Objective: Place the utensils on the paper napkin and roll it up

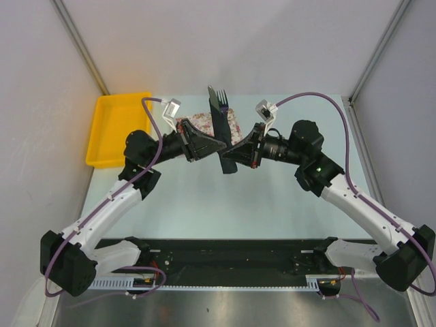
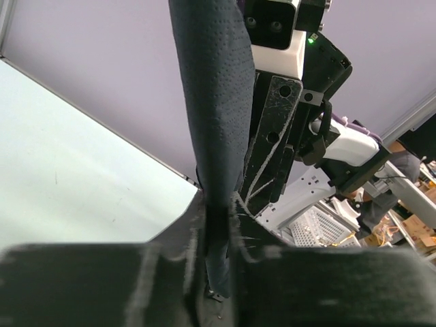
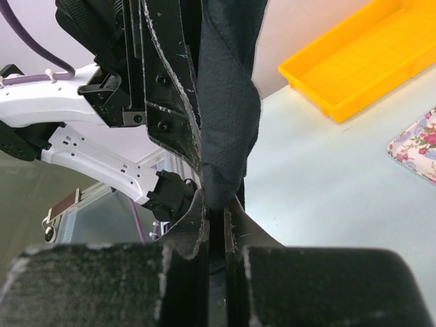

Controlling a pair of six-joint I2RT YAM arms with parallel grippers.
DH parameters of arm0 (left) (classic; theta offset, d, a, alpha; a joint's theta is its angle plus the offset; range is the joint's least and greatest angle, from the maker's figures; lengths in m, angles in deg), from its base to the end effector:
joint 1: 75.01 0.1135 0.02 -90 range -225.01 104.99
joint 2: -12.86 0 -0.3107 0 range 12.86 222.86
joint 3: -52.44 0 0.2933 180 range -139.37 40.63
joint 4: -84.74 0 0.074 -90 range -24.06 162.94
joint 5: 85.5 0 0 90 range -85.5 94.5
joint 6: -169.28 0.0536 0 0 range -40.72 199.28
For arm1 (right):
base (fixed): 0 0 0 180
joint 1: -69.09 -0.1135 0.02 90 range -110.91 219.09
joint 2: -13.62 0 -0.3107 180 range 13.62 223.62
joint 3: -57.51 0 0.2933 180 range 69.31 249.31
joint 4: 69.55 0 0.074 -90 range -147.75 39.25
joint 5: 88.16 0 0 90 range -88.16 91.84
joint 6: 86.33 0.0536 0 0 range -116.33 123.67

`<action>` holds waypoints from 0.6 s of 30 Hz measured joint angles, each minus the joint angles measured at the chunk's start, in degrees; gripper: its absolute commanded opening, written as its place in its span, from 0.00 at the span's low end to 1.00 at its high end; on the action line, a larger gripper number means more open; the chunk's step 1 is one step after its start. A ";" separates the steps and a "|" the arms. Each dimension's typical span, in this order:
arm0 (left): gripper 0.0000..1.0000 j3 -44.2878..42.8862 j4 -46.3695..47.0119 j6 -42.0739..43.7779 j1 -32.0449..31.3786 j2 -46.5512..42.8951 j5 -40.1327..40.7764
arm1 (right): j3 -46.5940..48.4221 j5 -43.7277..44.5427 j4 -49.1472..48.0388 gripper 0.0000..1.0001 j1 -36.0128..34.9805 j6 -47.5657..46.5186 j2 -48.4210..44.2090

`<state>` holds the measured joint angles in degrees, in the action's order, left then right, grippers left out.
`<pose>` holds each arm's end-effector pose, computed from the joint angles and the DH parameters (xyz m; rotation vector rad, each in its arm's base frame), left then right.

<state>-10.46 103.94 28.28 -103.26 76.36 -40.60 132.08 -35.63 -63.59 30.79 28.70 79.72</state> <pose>0.2292 -0.1663 0.4242 0.4954 1.4682 -1.6198 0.2157 0.2119 0.4459 -0.7516 1.5311 1.3459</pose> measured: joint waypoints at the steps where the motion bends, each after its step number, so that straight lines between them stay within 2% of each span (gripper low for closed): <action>1: 0.03 0.00 0.13 -0.07 0.00 0.02 -0.04 | 0.00 -0.17 -0.02 0.00 0.00 0.02 0.00; 2: 0.00 0.00 0.35 -0.02 -0.02 0.09 -0.04 | 0.00 -0.09 0.00 0.00 0.00 0.02 0.00; 7: 0.00 0.00 0.61 -0.02 0.02 0.13 -0.04 | 0.00 -0.07 -0.04 0.00 0.00 0.02 0.00; 8: 0.00 0.00 0.59 0.00 0.13 0.13 -0.04 | 0.00 -0.07 -0.04 0.04 0.00 0.02 0.00; 11: 0.00 0.00 -0.17 0.48 0.74 0.13 -0.09 | 0.00 0.07 0.00 0.29 0.02 -0.07 0.20; 12: 0.00 0.00 -0.74 0.87 1.07 0.13 -0.15 | 0.00 0.17 0.00 0.42 0.02 -0.09 0.39; 14: 0.00 -0.09 -3.19 2.19 2.08 0.13 -0.28 | 0.00 0.59 0.17 0.57 0.09 -0.26 0.85; 15: 0.00 -0.28 -5.18 3.50 2.93 0.13 -0.22 | 0.00 0.66 0.15 0.67 0.31 -0.37 0.98; 18: 0.00 -1.84 -12.48 8.11 5.38 0.70 -0.28 | 0.00 0.70 0.22 0.87 1.29 -0.42 1.03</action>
<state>-12.29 91.46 36.38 -97.89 77.06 -40.89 132.08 -34.93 -63.37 32.08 28.29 80.75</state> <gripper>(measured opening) 0.039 0.697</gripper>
